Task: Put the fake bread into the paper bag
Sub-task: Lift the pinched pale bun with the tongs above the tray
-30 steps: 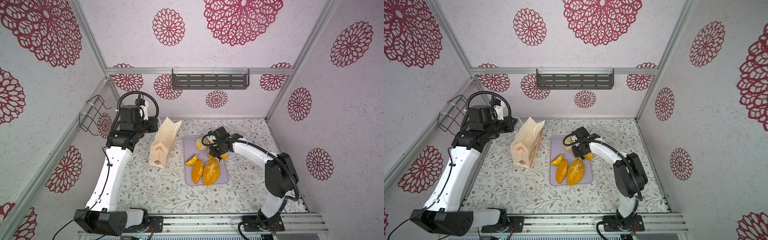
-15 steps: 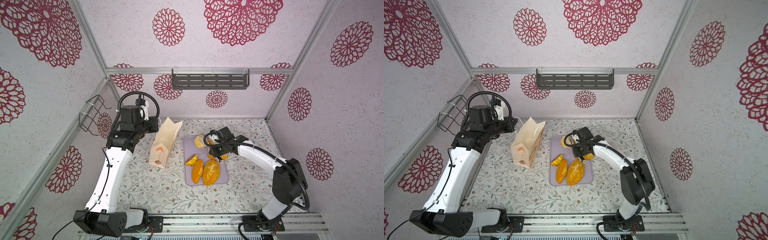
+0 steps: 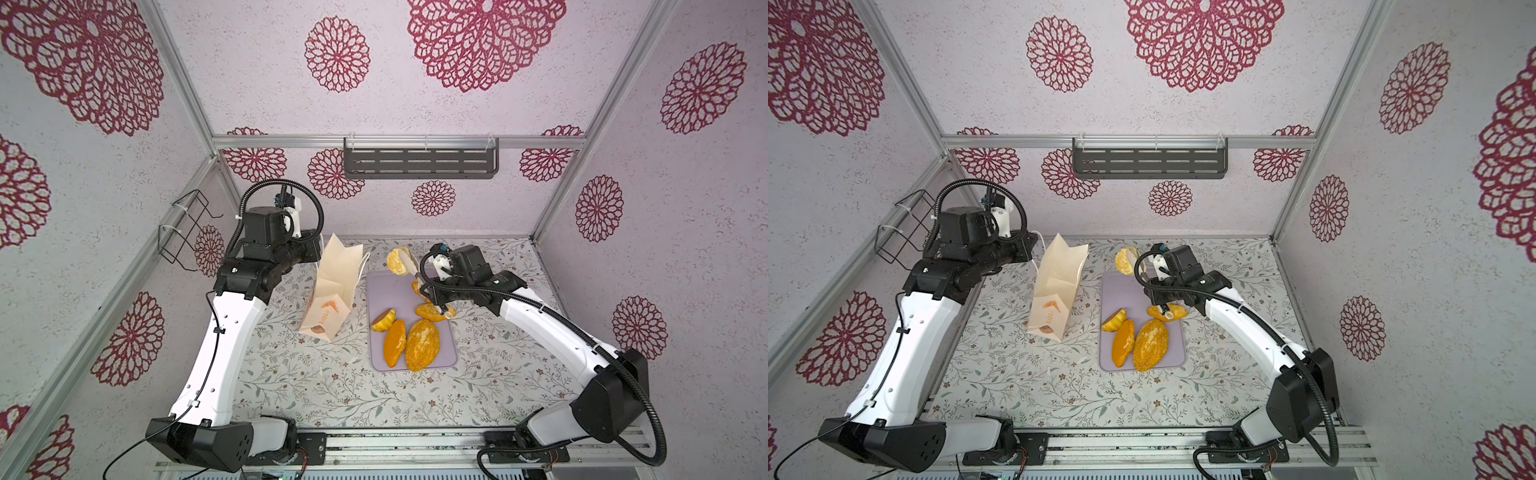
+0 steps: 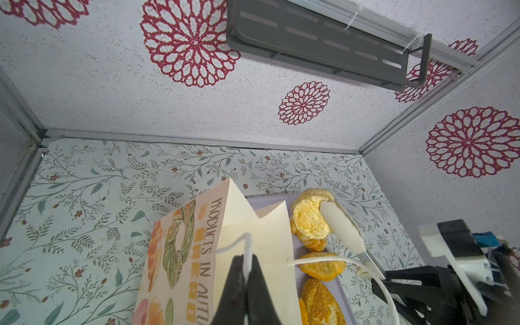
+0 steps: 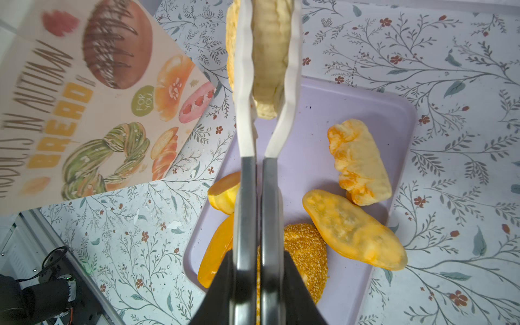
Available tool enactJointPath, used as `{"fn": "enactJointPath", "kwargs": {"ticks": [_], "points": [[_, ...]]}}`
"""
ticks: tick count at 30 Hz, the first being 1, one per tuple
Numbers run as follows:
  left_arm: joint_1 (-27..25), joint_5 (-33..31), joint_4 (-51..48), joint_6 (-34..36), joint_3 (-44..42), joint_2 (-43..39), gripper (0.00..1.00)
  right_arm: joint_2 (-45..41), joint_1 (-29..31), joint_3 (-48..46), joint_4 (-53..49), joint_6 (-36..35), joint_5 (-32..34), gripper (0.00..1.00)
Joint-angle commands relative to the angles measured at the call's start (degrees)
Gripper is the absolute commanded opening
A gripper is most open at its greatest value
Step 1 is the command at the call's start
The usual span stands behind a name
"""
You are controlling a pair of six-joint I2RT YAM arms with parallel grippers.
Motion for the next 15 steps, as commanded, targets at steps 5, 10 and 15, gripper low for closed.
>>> {"fn": "enactJointPath", "kwargs": {"ticks": [5, 10, 15], "points": [[-1.55, -3.01, -3.13, 0.08, 4.58, 3.31, 0.0, -4.93, 0.2, 7.8, 0.57, 1.05, 0.13, 0.0], [-2.43, -3.78, -2.42, -0.5, 4.99, 3.86, 0.0, -5.49, 0.21, 11.97, -0.75, 1.0, -0.62, 0.0], [-4.12, -5.24, -3.04, -0.46, 6.64, 5.33, 0.0, -6.33, 0.21, 14.39, -1.42, 0.9, 0.3, 0.0]]}}
